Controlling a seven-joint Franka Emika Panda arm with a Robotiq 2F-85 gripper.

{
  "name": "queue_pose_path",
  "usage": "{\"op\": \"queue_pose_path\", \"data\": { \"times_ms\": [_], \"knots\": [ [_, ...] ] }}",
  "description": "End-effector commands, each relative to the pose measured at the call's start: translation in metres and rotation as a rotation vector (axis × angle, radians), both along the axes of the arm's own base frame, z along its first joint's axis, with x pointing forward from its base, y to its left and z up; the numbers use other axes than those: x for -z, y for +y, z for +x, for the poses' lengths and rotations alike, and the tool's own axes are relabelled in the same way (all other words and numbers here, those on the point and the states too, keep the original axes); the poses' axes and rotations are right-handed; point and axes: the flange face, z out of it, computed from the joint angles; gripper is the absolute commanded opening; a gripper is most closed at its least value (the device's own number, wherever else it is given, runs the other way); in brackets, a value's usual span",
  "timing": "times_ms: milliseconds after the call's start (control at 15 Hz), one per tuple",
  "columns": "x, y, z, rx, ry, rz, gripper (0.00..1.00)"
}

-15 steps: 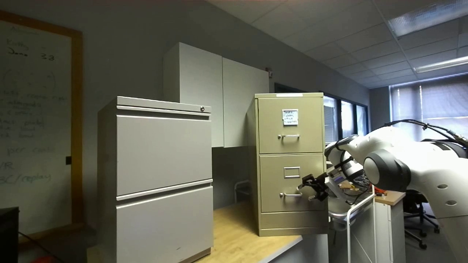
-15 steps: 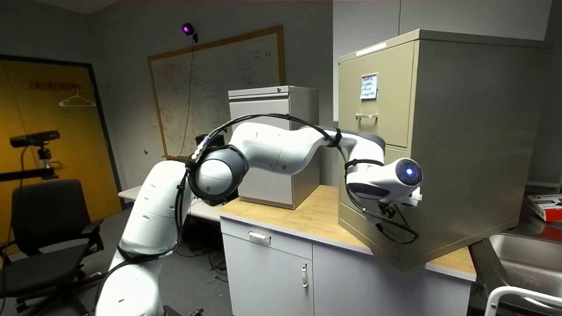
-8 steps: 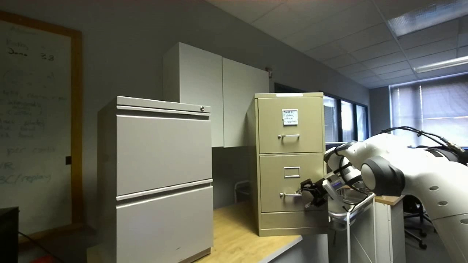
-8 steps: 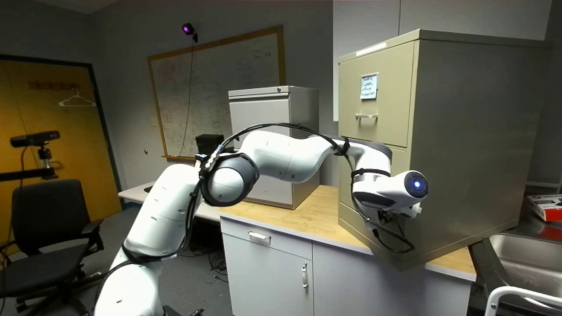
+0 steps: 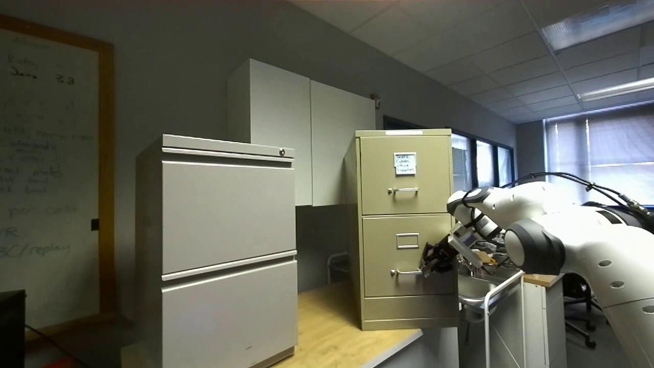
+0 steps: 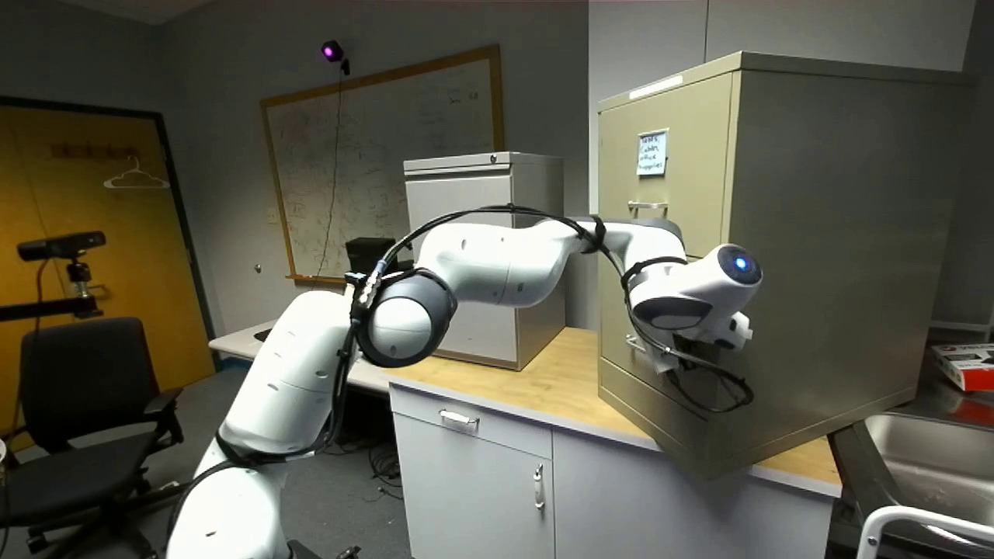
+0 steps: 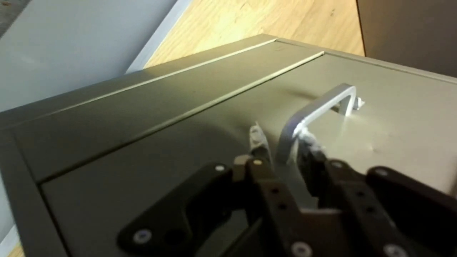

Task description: Open the bottom drawer of the file cabinet to the right fully

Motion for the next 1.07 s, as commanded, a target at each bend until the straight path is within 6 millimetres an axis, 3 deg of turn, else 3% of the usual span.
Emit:
{"op": "queue_pose_path", "data": {
  "times_ms": [0,200,267,400,667,1000],
  "knots": [
    [-0.071,0.030,0.014,-0.037,0.134,-0.152,0.00],
    [-0.117,0.048,0.008,-0.114,0.193,-0.277,0.00],
    [-0.126,0.052,0.006,-0.149,0.200,-0.307,0.26],
    [-0.137,0.059,0.006,-0.219,0.188,-0.336,0.32],
    [-0.119,0.074,0.021,-0.280,0.138,-0.303,0.63],
    [-0.078,0.067,0.009,-0.233,0.174,-0.215,0.99]
  ]
}}
